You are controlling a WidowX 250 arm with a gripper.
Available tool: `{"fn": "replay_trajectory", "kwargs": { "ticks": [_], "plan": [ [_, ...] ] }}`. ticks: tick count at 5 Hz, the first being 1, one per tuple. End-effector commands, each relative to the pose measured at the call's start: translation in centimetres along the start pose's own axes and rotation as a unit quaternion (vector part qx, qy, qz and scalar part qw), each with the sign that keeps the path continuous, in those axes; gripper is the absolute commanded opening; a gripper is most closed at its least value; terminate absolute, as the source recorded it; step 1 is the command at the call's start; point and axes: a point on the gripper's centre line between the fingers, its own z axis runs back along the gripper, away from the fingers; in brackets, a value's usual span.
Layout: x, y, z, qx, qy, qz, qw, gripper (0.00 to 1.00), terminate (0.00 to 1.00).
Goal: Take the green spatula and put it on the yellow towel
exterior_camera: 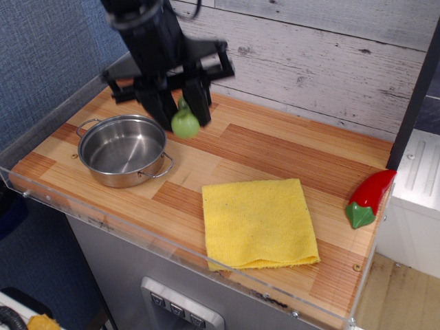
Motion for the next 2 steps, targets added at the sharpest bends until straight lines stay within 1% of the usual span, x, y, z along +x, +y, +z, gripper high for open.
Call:
{"fn": "replay_trajectory", "kwargs": {
  "ticks": [1, 2],
  "plan": [
    [-2.9, -0.1, -2.5, 0.012, 0.011, -0.047, 0.9988, 0.0, 0.0],
    [-4.1, -0.5, -5.1, 0.021, 0.023, -0.054, 0.9981, 0.0, 0.0]
  ]
}}
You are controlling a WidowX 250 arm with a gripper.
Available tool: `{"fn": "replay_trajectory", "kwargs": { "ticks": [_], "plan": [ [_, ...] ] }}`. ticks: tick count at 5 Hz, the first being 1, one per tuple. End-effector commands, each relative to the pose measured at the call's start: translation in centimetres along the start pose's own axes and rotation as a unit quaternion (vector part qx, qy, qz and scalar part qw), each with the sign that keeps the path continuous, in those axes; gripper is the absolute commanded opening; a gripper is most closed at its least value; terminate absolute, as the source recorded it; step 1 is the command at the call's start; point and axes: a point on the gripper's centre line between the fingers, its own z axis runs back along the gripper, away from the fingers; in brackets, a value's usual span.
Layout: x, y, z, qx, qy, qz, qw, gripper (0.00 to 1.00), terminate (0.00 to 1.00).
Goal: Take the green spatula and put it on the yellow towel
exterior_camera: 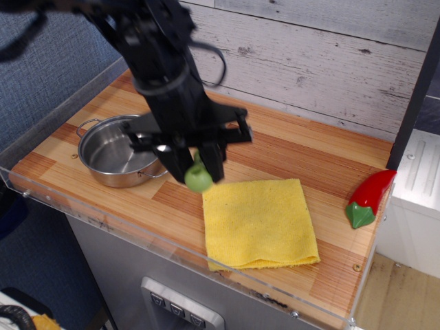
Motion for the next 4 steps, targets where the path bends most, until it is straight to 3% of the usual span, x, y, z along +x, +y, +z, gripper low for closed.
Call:
{"fn": "replay_trajectory", "kwargs": {
  "ticks": [1, 4],
  "plan": [
    [-0.8, -0.8, -4.0, 0.011, 0.003, -0.017, 0.9998, 0.0, 0.0],
    [-0.1, -1.3, -6.6, 0.026, 0.005, -0.011, 0.9996, 0.0, 0.0]
  ]
}}
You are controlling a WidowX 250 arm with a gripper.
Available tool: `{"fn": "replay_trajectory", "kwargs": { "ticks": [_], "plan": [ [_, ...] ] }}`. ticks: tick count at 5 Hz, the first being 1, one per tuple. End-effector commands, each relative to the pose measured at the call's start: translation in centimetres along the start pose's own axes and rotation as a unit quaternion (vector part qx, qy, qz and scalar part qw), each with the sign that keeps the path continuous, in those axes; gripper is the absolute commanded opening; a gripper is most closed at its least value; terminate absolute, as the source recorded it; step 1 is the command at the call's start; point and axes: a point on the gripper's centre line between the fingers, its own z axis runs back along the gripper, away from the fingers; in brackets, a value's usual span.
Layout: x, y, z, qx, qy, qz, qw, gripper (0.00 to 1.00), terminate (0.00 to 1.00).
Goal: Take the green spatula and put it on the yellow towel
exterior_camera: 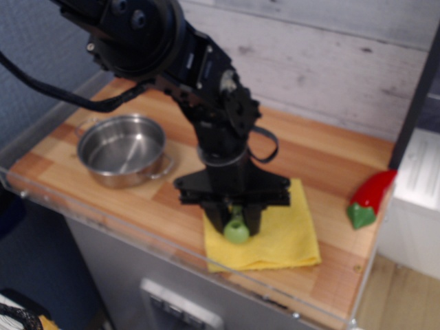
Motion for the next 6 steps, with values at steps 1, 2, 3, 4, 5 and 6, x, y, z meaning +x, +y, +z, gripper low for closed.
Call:
{"fn": "replay_trajectory", "kwargs": {
  "ticks": [1, 2, 3, 4, 5, 6],
  "plan": [
    [0.9, 0.9, 0.7, -0.001, -0.007, 0.006, 1.0, 1.0, 0.0],
    [1.0, 1.0, 1.2, 0.001, -0.011, 0.009, 0.9999, 1.0, 0.0],
    [1.2, 1.1, 1.6, 0.003, -0.014, 0.011, 0.9998, 1.0, 0.0],
    [1.4, 1.3, 2.1, 0.0, -0.016, 0.018, 0.9997, 1.0, 0.0],
    [2.2, 1.3, 4.6, -0.014, -0.029, 0.028, 0.9991, 1.0, 0.0],
    [3.0, 1.5, 7.6, -0.032, -0.052, 0.043, 0.9972, 1.0, 0.0]
  ]
}}
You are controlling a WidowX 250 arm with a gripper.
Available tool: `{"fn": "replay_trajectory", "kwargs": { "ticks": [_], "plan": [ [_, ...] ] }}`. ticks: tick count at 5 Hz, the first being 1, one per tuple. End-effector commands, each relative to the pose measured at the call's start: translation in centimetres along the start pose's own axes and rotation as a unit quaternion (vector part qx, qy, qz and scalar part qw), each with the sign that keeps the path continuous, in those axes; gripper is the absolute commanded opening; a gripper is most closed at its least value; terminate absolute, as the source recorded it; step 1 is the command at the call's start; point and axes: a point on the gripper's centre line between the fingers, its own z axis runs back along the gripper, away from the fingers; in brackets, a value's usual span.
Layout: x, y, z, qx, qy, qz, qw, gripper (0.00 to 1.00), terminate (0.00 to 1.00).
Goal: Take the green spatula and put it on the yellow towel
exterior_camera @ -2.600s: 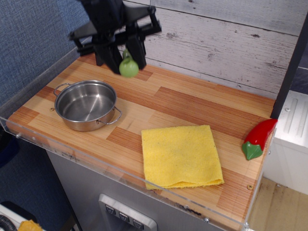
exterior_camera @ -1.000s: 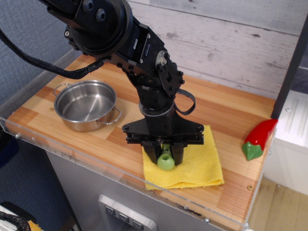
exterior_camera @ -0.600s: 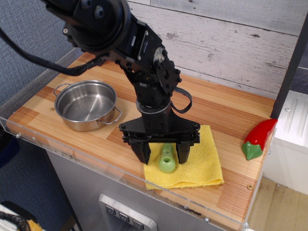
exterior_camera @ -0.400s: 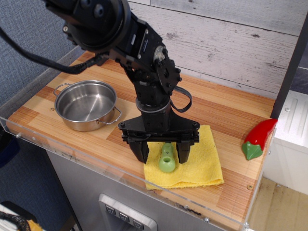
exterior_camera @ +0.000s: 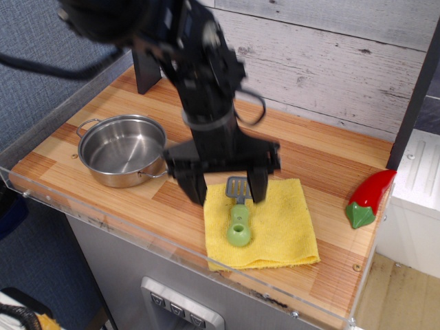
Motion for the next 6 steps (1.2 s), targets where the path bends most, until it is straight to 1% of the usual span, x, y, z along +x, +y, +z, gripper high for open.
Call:
{"fn": "replay_trajectory", "kwargs": {
  "ticks": [1, 2, 3, 5, 6],
  "plan": [
    [2.2, 1.1, 6.9, -0.033, -0.068, 0.026, 0.9968, 1.0, 0.0],
    [2.6, 1.5, 9.1, -0.047, -0.081, 0.031, 0.9951, 1.0, 0.0],
    [3.1, 1.8, 11.0, -0.055, -0.109, 0.034, 0.992, 1.0, 0.0],
    [3.1, 1.8, 11.0, -0.055, -0.109, 0.034, 0.992, 1.0, 0.0],
    [3.1, 1.8, 11.0, -0.055, -0.109, 0.034, 0.992, 1.0, 1.0]
  ]
}}
